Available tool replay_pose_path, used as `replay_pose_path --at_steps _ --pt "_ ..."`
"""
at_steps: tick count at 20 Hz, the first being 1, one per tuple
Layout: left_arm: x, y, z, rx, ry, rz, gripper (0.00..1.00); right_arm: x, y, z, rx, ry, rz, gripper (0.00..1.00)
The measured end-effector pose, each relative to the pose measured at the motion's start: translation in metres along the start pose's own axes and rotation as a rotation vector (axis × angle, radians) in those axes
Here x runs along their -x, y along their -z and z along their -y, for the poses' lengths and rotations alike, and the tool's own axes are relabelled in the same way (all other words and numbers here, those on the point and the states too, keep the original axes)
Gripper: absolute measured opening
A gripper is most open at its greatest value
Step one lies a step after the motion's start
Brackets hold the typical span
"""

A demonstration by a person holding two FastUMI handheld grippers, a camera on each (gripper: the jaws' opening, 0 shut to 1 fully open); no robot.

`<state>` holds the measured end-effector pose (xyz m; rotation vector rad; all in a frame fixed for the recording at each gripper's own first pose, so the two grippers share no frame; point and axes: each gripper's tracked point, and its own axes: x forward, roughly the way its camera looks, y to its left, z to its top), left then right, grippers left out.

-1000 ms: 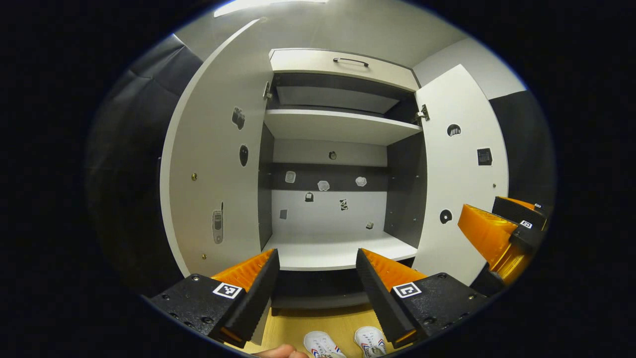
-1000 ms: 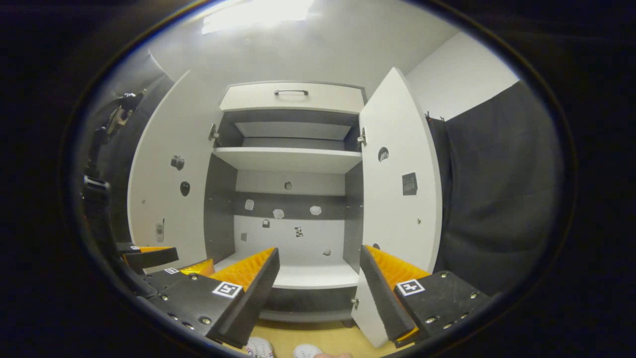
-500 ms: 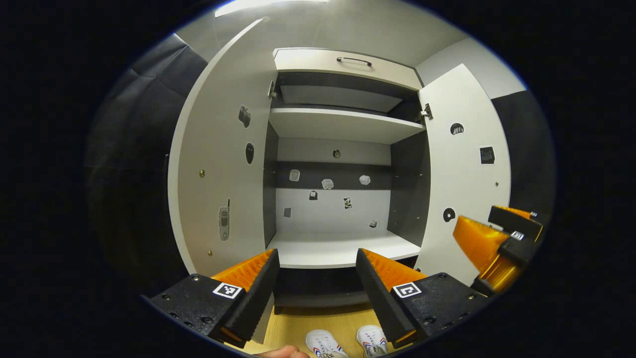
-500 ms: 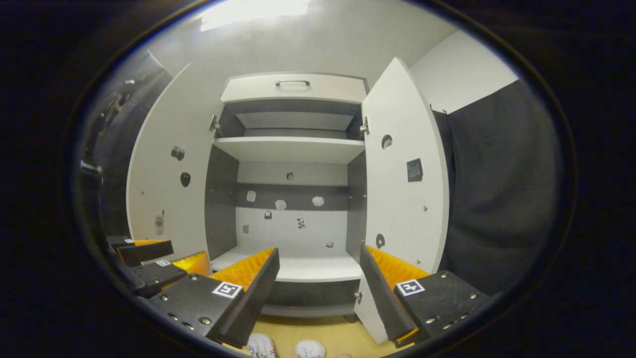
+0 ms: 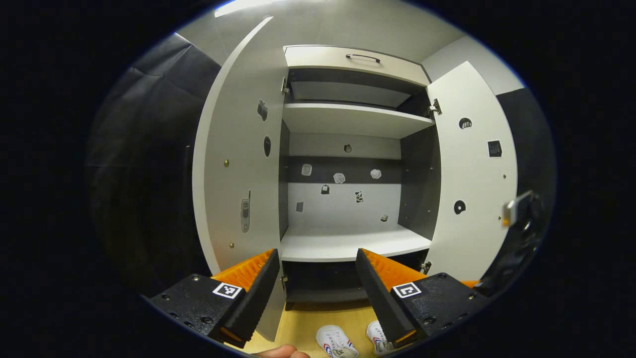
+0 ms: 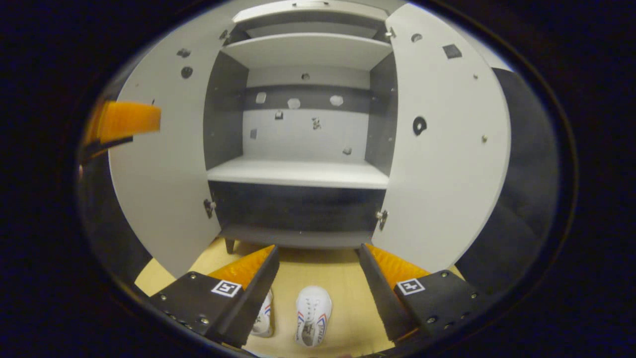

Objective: Grab one shoe with the right hand and put it into the shoe cabinet, grab the other shoe with the left hand and put it into the shoe cabinet; then close the right door with the right hand and the left door with the left hand.

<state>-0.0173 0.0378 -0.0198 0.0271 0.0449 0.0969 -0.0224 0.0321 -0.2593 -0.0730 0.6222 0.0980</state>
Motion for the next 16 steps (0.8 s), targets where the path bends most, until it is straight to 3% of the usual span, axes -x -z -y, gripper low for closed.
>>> replay_pose_path --at_steps 6,11,16 --pt "0.001 0.013 -0.017 -0.012 -0.031 -0.04 0.94 -0.04 0.117 -0.029 0.03 -0.074 -0.267 0.98" --pt "-0.002 0.02 -0.026 -0.017 -0.048 -0.056 0.94 -0.061 0.191 -0.031 0.032 -0.071 -0.457 0.68" --pt "-0.007 0.03 -0.029 -0.015 -0.043 -0.081 0.95 -0.069 0.237 -0.035 -0.007 -0.067 -0.608 0.69"
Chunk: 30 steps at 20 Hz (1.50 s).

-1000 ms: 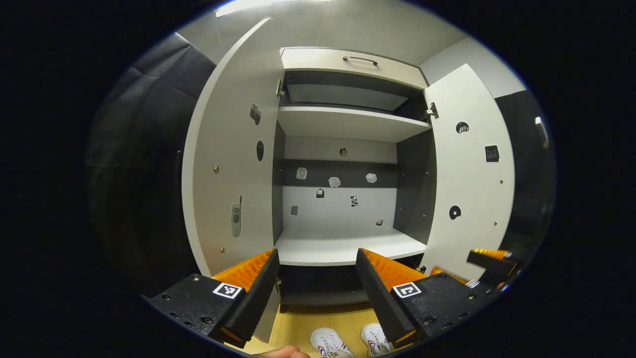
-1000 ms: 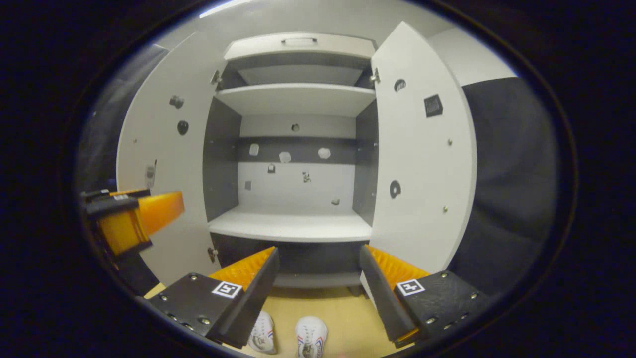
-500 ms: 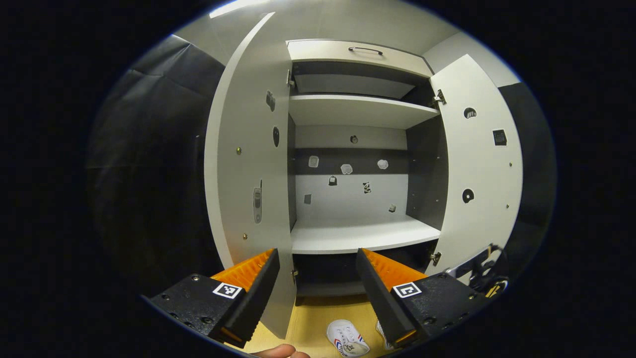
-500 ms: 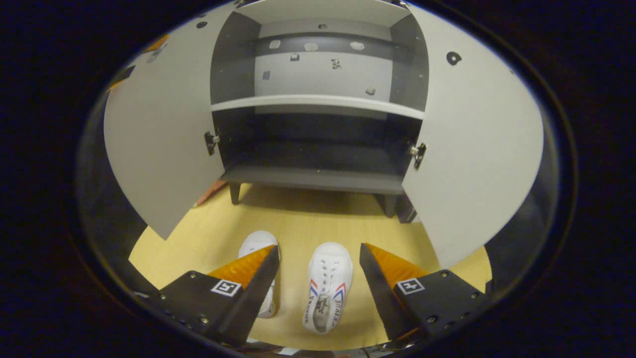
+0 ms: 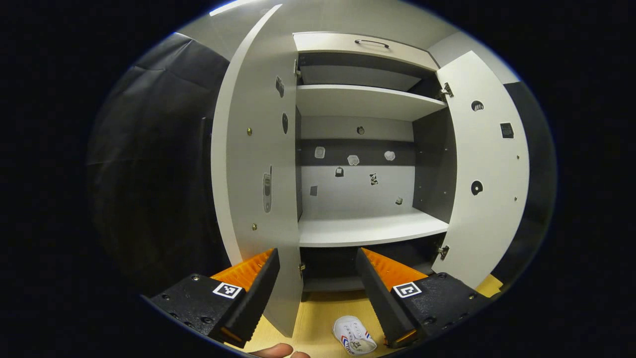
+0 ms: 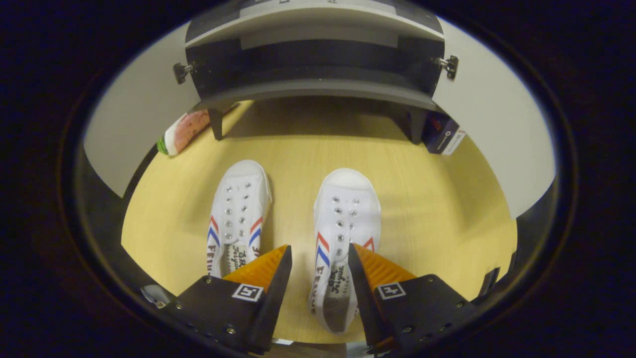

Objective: Grab one shoe with the right hand and put it into the shoe cabinet, grab the other shoe with the left hand and put it into the shoe cabinet; then close the right door with the right hand and the left door with the left hand.

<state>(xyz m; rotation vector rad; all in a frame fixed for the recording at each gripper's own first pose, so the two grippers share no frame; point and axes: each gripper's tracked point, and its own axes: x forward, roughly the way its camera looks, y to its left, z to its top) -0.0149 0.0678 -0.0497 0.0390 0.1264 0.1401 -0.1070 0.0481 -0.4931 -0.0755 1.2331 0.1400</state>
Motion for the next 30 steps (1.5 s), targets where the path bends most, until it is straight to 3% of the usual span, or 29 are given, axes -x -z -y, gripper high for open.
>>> replay_pose_path --at_steps 4,5,6,7,9,11,12,19,23,26,27,30 --pt "-0.004 0.001 0.002 -0.017 0.004 0.002 0.94 -0.019 0.008 -0.006 -0.008 -0.011 -0.049 0.69" --pt "-0.004 0.0 0.002 -0.018 0.001 0.003 0.94 -0.024 0.006 0.004 0.022 0.039 -0.048 0.66" --pt "-0.004 0.0 0.002 -0.018 0.001 0.006 0.94 -0.035 0.007 0.009 0.036 0.062 -0.04 0.56" --pt "-0.004 0.0 0.003 -0.013 0.001 0.007 0.94 -0.023 0.008 0.008 0.042 0.08 -0.032 0.27" --pt "-0.005 -0.001 0.003 -0.005 0.002 0.015 0.94 -0.024 0.007 0.008 0.09 0.093 -0.015 0.27" --pt "-0.005 0.0 0.004 0.001 0.003 0.01 0.94 -0.013 0.007 0.005 0.107 0.083 -0.003 0.15" --pt "-0.006 0.0 0.005 0.003 0.006 0.012 0.94 -0.02 0.002 0.006 0.091 0.076 0.002 0.01" --pt "-0.005 0.003 0.006 0.026 0.012 0.01 0.94 0.016 -0.032 0.013 -0.284 -0.07 0.08 0.0" --pt "-0.004 0.004 0.005 0.01 0.009 0.013 0.94 0.064 -0.07 0.019 -0.289 -0.084 0.188 0.0" --pt "-0.006 0.007 0.006 0.014 0.004 0.006 0.94 0.114 -0.123 0.017 -0.266 -0.11 0.314 0.05" --pt "-0.007 0.006 0.005 0.012 0.001 0.01 0.94 0.129 -0.143 0.017 -0.256 -0.119 0.362 0.0" --pt "-0.007 0.007 0.006 0.013 -0.004 0.01 0.94 0.181 -0.208 0.018 -0.255 -0.152 0.515 0.0"
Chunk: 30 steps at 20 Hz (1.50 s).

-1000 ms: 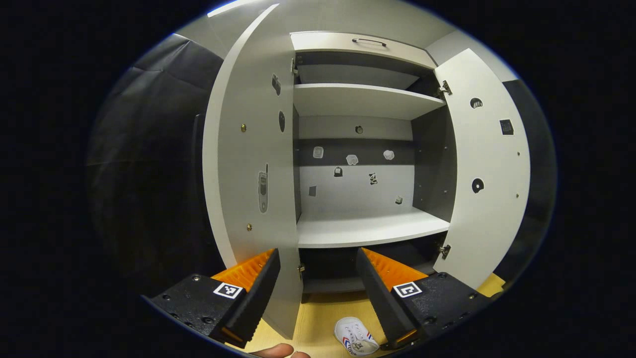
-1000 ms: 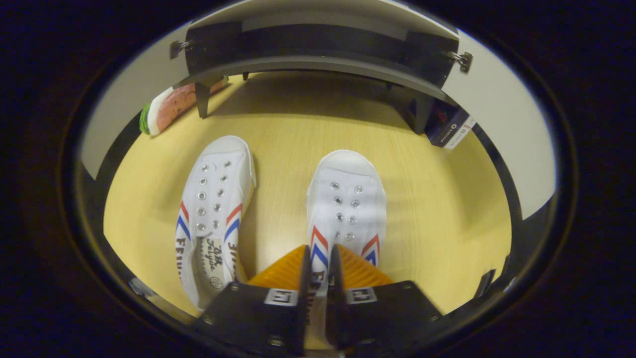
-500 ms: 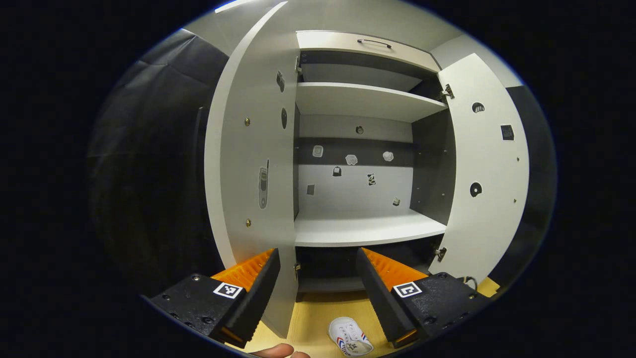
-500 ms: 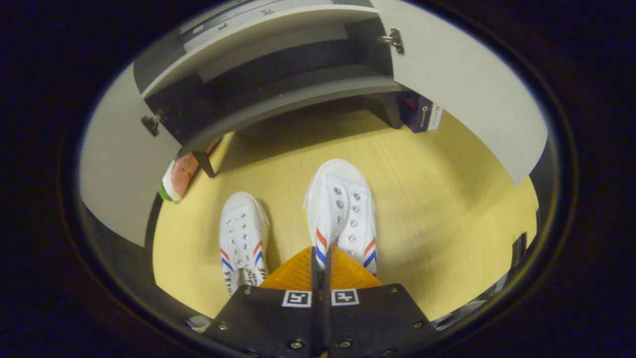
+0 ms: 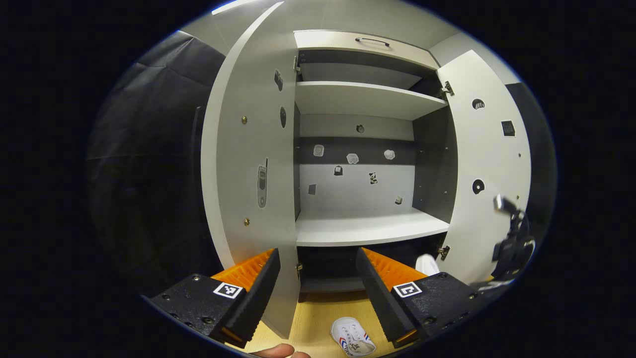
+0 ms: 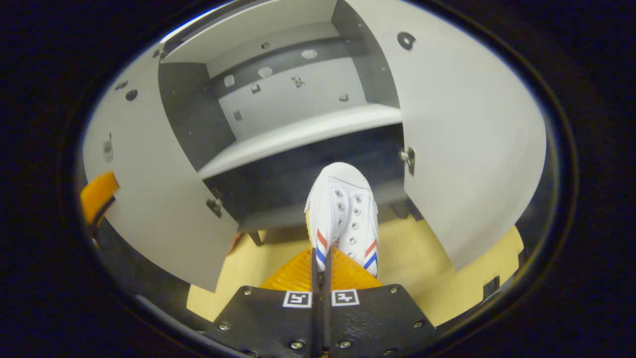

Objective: Grab one shoe with the right hand and put it into the shoe cabinet, grab the other shoe with the left hand and put it into the shoe cabinet; then close the right door with the right hand and the left door with the left hand.

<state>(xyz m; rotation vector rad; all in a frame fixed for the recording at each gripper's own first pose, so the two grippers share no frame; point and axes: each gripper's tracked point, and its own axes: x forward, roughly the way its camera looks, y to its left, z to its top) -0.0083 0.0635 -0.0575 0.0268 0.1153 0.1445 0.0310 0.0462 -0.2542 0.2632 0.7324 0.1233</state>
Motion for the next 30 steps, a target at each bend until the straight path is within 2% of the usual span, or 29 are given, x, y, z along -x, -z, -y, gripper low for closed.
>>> replay_pose_path --at_steps 3,6,13,16,19,26,27,28,30 --pt "0.0 -0.001 0.0 0.002 -0.002 0.005 0.94 -0.005 -0.069 -0.017 0.045 -0.028 0.111 0.0" --pt "0.0 -0.001 0.0 0.005 -0.002 0.008 0.94 -0.029 -0.129 -0.022 0.092 -0.027 0.193 0.0" --pt "0.0 -0.001 0.0 0.006 -0.004 0.006 0.94 -0.112 -0.223 -0.021 0.189 0.02 0.254 0.0" --pt "-0.001 0.0 0.0 0.005 -0.008 0.007 0.94 -0.155 -0.239 -0.015 0.207 0.05 0.229 0.0" --pt "0.0 -0.001 0.0 0.007 -0.005 0.012 0.94 -0.192 -0.236 -0.01 0.205 0.066 0.178 0.0" --pt "0.005 0.007 -0.001 0.026 -0.012 -0.001 0.94 -0.233 -0.215 -0.012 0.165 0.065 0.086 0.01" --pt "0.006 0.008 -0.002 0.026 -0.013 -0.002 0.94 -0.232 -0.216 -0.015 0.165 0.057 0.09 0.04" --pt "0.007 0.01 -0.002 0.024 -0.016 -0.005 0.94 -0.232 -0.217 -0.023 0.153 0.031 0.093 0.11" --pt "0.009 0.018 -0.003 0.018 -0.022 -0.017 0.94 -0.221 -0.216 -0.024 0.158 0.04 0.097 0.21"
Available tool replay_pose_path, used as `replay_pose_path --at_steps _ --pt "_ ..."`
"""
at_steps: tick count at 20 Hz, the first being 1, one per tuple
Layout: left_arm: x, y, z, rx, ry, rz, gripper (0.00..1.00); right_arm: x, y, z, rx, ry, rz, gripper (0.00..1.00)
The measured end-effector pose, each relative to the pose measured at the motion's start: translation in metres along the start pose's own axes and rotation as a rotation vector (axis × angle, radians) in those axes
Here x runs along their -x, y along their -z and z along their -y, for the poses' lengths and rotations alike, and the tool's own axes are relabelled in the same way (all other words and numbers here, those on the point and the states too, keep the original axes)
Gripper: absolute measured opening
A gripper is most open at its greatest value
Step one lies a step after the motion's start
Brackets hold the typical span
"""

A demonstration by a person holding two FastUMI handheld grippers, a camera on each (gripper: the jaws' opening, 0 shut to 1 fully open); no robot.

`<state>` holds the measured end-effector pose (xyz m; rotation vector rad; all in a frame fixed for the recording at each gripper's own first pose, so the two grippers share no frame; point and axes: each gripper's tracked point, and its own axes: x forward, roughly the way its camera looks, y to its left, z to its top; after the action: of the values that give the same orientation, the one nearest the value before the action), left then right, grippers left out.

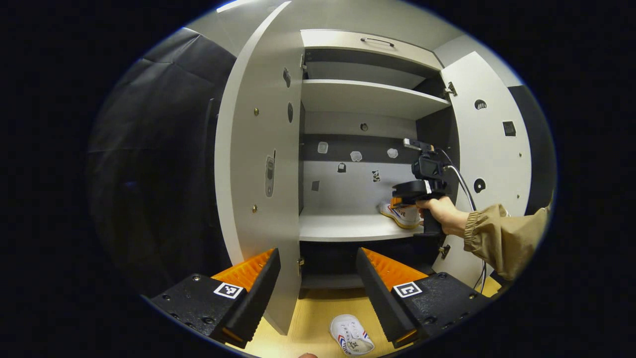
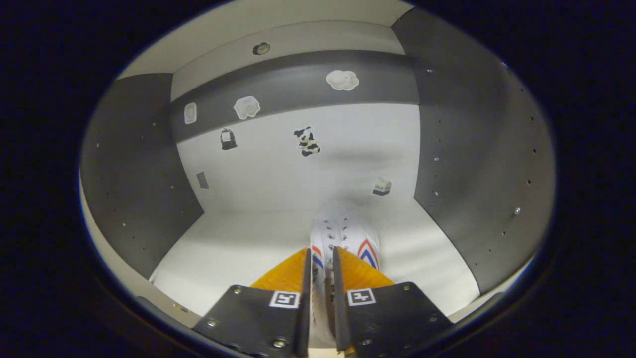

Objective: Grab one shoe with the right hand and put it into the shoe cabinet, grab the other shoe with the left hand and put it into the shoe cabinet; then close the right door with the right hand and the left door with the left hand.

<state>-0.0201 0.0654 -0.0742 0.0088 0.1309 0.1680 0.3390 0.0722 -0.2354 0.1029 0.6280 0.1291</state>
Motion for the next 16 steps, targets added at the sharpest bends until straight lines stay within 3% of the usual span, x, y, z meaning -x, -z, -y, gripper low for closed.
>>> replay_pose_path --at_steps 2,3,5,6,9,13,16 --pt "0.003 0.015 0.001 -0.003 0.008 -0.026 0.94 0.02 -0.013 -0.002 0.027 -0.001 0.049 0.29" --pt "0.003 0.025 0.003 -0.007 0.015 -0.047 0.94 0.034 -0.02 -0.007 0.037 -0.008 0.078 0.22" --pt "0.005 0.05 0.006 -0.022 0.031 -0.1 0.94 0.072 -0.038 -0.016 0.048 -0.026 0.146 0.22" --pt "0.007 0.065 0.008 -0.032 0.038 -0.136 0.94 0.093 -0.048 -0.021 0.05 -0.035 0.183 0.3" --pt "0.006 0.109 0.02 -0.036 0.083 -0.245 0.95 0.16 -0.073 -0.03 0.046 -0.063 0.285 0.3" --pt "0.009 0.185 0.033 0.049 0.142 -0.462 0.95 0.239 -0.094 -0.028 0.034 -0.084 0.381 0.3" --pt "0.002 0.231 0.033 0.111 0.146 -0.568 0.95 0.289 -0.105 -0.014 0.018 -0.069 0.441 0.3"
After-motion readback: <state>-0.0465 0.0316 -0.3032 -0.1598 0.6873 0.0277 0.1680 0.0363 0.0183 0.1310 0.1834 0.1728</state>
